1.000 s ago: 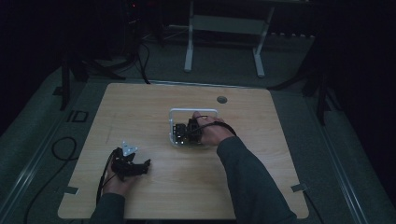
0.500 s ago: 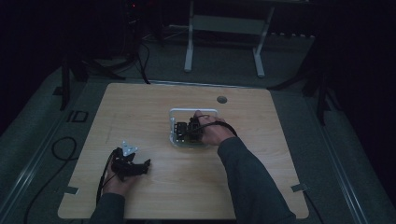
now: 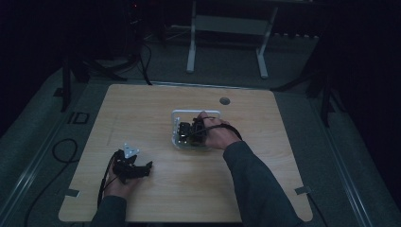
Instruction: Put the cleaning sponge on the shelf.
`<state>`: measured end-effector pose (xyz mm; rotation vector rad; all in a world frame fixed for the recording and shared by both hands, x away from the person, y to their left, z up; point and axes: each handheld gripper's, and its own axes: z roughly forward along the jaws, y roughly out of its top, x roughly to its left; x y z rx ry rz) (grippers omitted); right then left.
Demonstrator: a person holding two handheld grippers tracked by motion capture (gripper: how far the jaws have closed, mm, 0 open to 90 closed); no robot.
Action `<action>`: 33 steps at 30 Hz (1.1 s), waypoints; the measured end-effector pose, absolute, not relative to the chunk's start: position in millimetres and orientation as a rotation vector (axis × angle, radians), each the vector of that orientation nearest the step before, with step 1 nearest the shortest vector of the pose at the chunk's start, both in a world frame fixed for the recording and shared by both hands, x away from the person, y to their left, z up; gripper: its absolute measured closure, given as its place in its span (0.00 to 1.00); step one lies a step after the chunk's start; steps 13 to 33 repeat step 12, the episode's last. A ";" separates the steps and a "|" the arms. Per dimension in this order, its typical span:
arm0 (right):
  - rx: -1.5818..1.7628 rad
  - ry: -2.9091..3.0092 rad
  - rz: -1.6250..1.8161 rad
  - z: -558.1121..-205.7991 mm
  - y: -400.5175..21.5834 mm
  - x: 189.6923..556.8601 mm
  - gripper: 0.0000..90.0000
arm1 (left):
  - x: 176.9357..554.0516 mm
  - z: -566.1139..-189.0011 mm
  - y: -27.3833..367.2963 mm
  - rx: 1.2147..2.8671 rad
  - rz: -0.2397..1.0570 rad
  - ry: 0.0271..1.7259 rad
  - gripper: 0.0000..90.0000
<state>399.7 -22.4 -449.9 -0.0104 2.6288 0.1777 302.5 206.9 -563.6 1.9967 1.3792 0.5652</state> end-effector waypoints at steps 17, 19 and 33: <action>0.041 2.664 0.335 -438.2 -32.2 375.3 0.69 | 302.5 -563.7 207.0 1.996 0.566 1.379 0.15; 0.041 2.664 0.335 -438.2 -32.2 375.3 0.69 | 302.5 -563.7 207.0 1.996 0.566 1.379 0.15; 0.041 2.664 0.335 -438.2 -32.2 375.3 0.69 | 302.5 -563.7 207.0 1.996 0.566 1.379 0.15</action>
